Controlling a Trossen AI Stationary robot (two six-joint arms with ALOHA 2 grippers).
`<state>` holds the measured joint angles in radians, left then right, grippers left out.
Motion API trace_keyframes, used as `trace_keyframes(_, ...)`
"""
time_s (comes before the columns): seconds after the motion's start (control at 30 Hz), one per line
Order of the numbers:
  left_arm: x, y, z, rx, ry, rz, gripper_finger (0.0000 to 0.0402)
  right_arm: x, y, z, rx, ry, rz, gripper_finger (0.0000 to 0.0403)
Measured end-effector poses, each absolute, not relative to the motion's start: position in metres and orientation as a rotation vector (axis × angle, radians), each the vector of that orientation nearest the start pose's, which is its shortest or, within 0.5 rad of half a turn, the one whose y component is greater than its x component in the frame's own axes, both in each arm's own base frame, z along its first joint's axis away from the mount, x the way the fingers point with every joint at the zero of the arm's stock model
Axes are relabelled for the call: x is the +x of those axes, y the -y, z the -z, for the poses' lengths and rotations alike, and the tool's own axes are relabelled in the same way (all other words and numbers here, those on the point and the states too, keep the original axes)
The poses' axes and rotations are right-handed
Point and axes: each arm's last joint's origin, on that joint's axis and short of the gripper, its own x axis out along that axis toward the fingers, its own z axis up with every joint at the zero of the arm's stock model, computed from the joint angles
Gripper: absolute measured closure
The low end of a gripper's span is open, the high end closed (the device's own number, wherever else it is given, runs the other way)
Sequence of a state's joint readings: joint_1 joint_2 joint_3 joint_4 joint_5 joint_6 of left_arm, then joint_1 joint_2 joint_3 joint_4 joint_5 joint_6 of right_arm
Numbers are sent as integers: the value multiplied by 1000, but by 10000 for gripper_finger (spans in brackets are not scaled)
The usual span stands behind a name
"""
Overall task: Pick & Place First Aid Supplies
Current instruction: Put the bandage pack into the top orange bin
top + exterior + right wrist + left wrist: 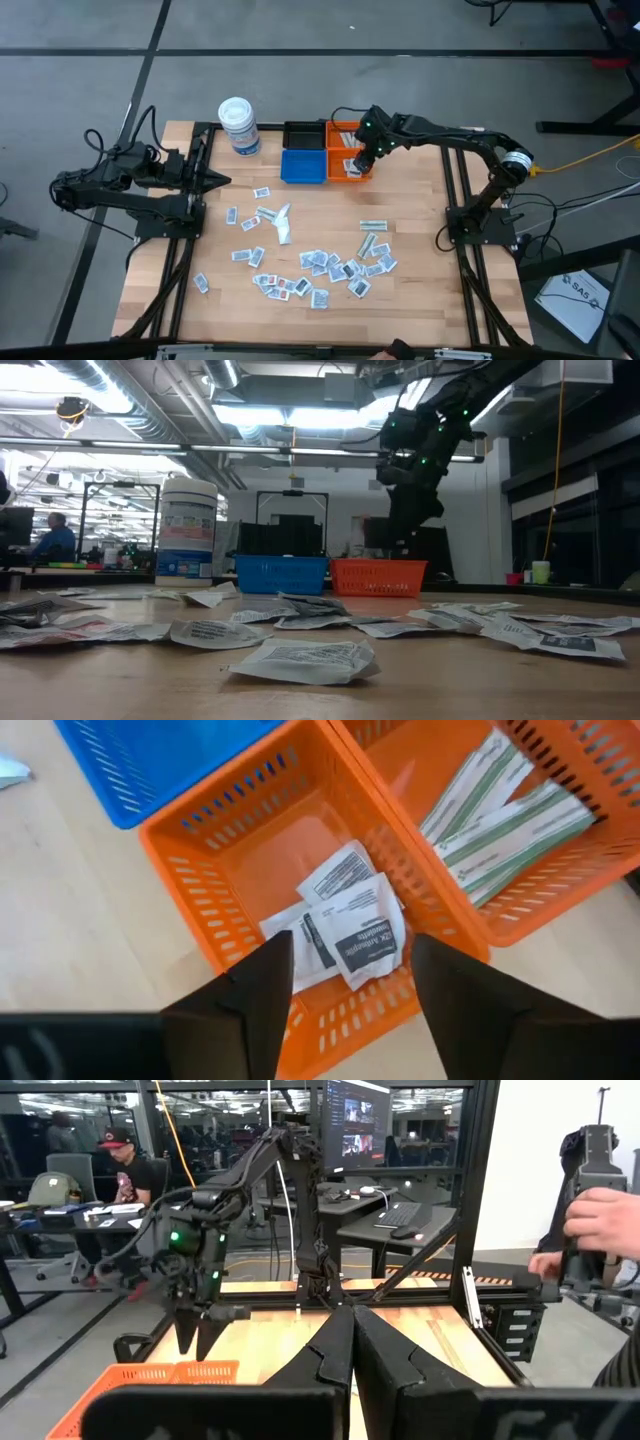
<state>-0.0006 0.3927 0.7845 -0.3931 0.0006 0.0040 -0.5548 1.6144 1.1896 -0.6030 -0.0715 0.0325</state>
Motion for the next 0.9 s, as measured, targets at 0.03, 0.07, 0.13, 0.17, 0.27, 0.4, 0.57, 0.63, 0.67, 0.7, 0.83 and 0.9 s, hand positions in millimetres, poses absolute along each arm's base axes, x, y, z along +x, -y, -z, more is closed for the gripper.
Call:
trace_keyframes(0.03, 76, 0, -353, 4, -1, 1, 398, 280, 170, -241, 334, -980, 448, 198)
trace_keyframes(0.07, 76, 0, -353, 4, -1, 0, 398, 279, 167, -244, 321, -982, 437, 197)
trace_keyframes(0.13, 76, 0, -353, 4, -1, 1, 398, 277, 161, -248, 292, -996, 411, 197)
trace_keyframes(0.17, 76, 0, -353, 4, -1, 1, 398, 276, 159, -250, 277, -1004, 397, 196)
trace_keyframes(0.27, 76, 0, -353, 4, -1, 1, 398, 272, 150, -255, 256, -1026, 369, 196)
trace_keyframes(0.4, 76, 0, -353, 4, -1, 1, 398, 268, 140, -259, 245, -1063, 341, 196)
trace_keyframes(0.57, 76, 0, -353, 4, -1, 1, 398, 263, 128, -262, 243, -1115, 308, 196)
trace_keyframes(0.63, 76, 0, -353, 4, -1, 1, 398, 263, 122, -263, 233, -1132, 288, 196)
trace_keyframes(0.67, 76, 0, -353, 4, -1, 1, 398, 262, 119, -264, 222, -1138, 275, 196)
trace_keyframes(0.7, 76, 0, -353, 4, -1, 1, 398, 262, 115, -265, 209, -1149, 259, 196)
trace_keyframes(0.83, 76, 0, -353, 4, -1, 0, 398, 258, 97, -261, 160, -1174, 194, 196)
trace_keyframes(0.9, 76, 0, -353, 4, -1, 0, 398, 255, 86, -253, 144, -1194, 161, 196)
